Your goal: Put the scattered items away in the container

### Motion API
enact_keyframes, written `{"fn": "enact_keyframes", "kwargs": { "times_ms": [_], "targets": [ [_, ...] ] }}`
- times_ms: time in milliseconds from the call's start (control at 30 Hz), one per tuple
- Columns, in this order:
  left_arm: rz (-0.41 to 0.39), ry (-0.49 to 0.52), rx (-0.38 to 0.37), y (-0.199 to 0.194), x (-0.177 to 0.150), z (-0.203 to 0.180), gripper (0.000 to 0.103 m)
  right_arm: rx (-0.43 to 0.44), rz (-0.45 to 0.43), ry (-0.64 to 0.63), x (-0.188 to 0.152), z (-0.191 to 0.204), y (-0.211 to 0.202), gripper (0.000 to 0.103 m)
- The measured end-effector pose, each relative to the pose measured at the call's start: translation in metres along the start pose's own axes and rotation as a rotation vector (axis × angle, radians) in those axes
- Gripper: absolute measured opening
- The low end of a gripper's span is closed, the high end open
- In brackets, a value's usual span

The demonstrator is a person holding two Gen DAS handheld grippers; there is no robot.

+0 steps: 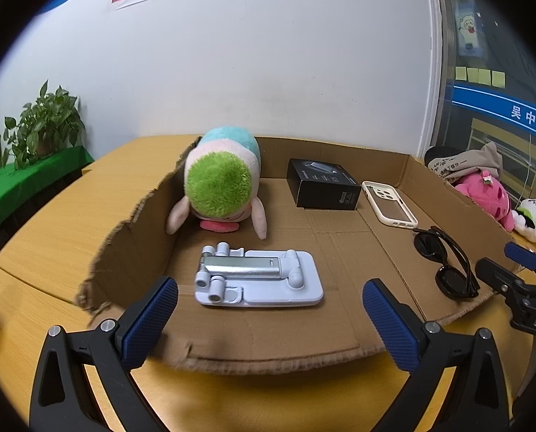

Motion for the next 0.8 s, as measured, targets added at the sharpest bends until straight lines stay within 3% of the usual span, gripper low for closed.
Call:
{"fn": "enact_keyframes", "kwargs": {
  "times_ms": [167,300,533,667,800],
  "targets": [
    [-0.003,-0.038,-0.044,-0.045,0.007,0.004,0.102,0.002,0.001,0.002,0.000,0.000,0.000,0.103],
    [0.085,0.014,-0.038,-0.057,-0.019,0.002,0.102,0.002,0.001,0.002,0.000,0.000,-0.001,0.103],
    [0.231,0.021,-0.065,-0.036,-0.075,0.004,0.102,0.006,0.006,0.001,-0.002,0.000,-0.003,0.103],
    [0.297,0.021,-0.090,-0.023,-0.091,0.006,0.102,0.079,0.084,-0.030,-0.007,-0.002,-0.024,0.103],
    [0.359,0.046,-0.109,-0.011,-0.099,0.003,0.102,0.075,0.132,-0.124,-0.033,-0.013,-0.060,0.103]
  ]
}}
Point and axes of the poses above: each gripper's, at about its wrist camera, not at the fingertips, and y roughly the way its jaws point, z to its left, x to its top, the point moved 8 cm from there along y, roughly the way its jaws point, and after that the axes turned 14 degrees about y, right-handed, at the moved point
